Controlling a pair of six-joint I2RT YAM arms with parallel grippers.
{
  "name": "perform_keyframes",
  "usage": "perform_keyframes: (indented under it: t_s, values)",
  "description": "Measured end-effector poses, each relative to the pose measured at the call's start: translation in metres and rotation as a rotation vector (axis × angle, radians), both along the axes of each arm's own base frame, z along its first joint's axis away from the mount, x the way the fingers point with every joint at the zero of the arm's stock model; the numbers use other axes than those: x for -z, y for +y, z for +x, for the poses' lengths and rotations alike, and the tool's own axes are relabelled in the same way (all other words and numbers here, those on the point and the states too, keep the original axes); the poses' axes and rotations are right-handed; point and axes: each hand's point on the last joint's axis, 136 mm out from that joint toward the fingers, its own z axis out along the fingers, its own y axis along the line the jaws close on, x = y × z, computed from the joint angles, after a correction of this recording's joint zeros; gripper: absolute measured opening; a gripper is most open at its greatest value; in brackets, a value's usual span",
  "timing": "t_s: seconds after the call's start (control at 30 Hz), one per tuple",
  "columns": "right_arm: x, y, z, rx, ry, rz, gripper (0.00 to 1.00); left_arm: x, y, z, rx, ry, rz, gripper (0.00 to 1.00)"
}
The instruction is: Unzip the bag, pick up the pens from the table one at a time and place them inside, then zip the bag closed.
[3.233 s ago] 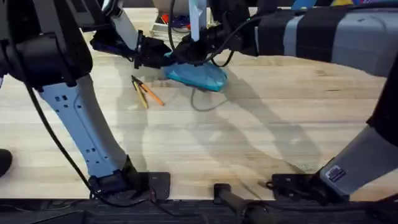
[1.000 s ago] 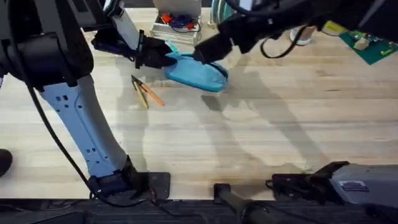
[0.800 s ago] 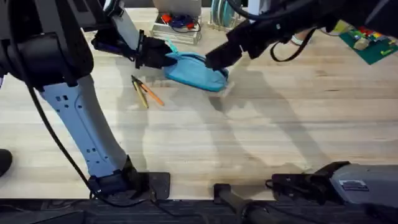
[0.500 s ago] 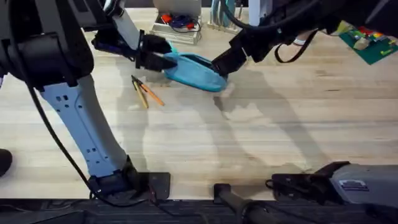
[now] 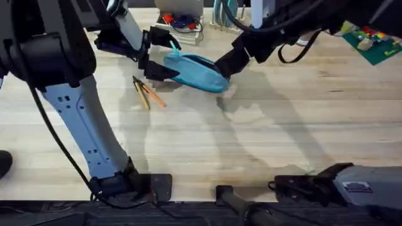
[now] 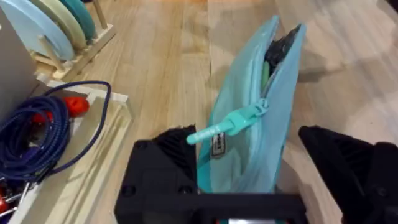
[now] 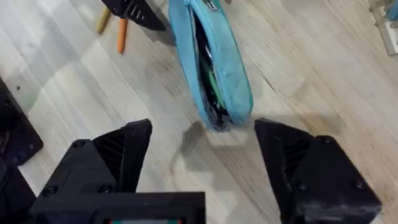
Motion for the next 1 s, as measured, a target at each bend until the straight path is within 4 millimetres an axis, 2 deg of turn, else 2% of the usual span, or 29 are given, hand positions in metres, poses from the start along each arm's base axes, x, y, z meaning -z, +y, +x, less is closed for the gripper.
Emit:
perform_keyframes:
  t_s: [0.3,0.67,0.87,1.0]
  values:
    - [-0.002,0.001,0.003,-0.001,-0.013,0.006,0.996,-0.004,0.003,-0.004,-0.011,0.047,-0.010,0.993]
    - [-0.003,0.002,0.004,-0.003,-0.020,0.007,0.997,-0.036,0.044,0.001,-0.062,0.103,0.042,0.995]
    - [-0.003,0.002,0.004,-0.003,-0.020,0.007,0.997,-0.044,0.049,0.008,-0.038,0.046,0.102,0.995]
    - [-0.003,0.002,0.004,-0.003,-0.020,0.007,0.996,-0.052,0.051,0.005,-0.024,0.017,0.141,0.995]
